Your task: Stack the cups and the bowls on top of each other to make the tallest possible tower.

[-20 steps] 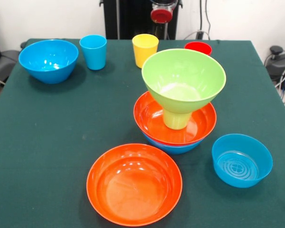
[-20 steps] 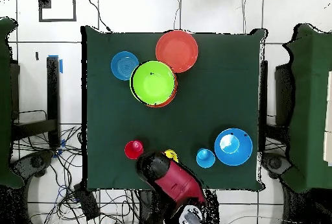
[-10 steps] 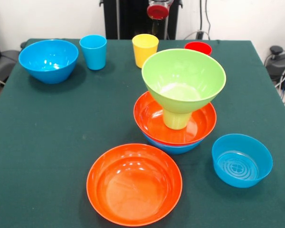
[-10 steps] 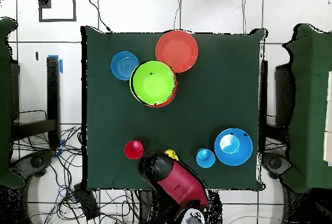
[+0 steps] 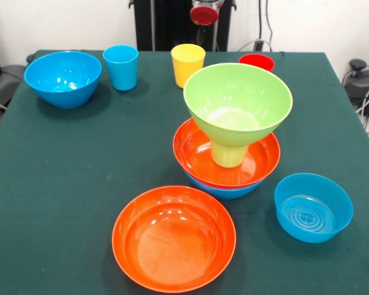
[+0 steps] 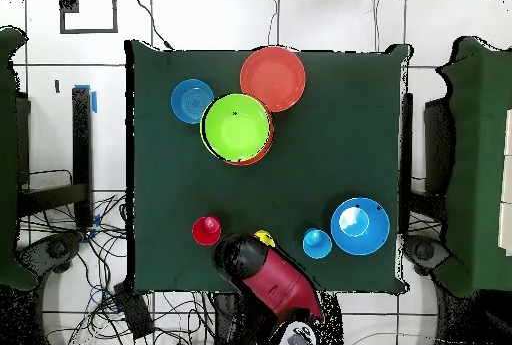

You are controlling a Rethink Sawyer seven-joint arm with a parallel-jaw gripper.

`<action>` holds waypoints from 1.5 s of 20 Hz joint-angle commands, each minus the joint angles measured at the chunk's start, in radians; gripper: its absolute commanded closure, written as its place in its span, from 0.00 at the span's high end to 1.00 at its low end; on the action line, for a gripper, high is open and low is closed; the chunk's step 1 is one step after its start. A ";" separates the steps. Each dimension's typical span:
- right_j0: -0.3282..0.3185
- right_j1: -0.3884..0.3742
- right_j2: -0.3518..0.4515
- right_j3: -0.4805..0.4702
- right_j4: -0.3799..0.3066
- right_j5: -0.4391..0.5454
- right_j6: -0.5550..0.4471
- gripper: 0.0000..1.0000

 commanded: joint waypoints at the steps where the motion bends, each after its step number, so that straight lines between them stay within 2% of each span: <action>1: -0.012 -0.007 0.064 0.012 -0.012 0.013 0.098 1.00; 11: -0.036 -0.022 0.080 0.068 -0.019 -0.042 0.084 1.00; 21: -0.118 -0.004 0.150 0.122 -0.024 -0.157 0.058 1.00; 30: -0.197 0.056 0.232 0.143 -0.049 -0.284 0.071 1.00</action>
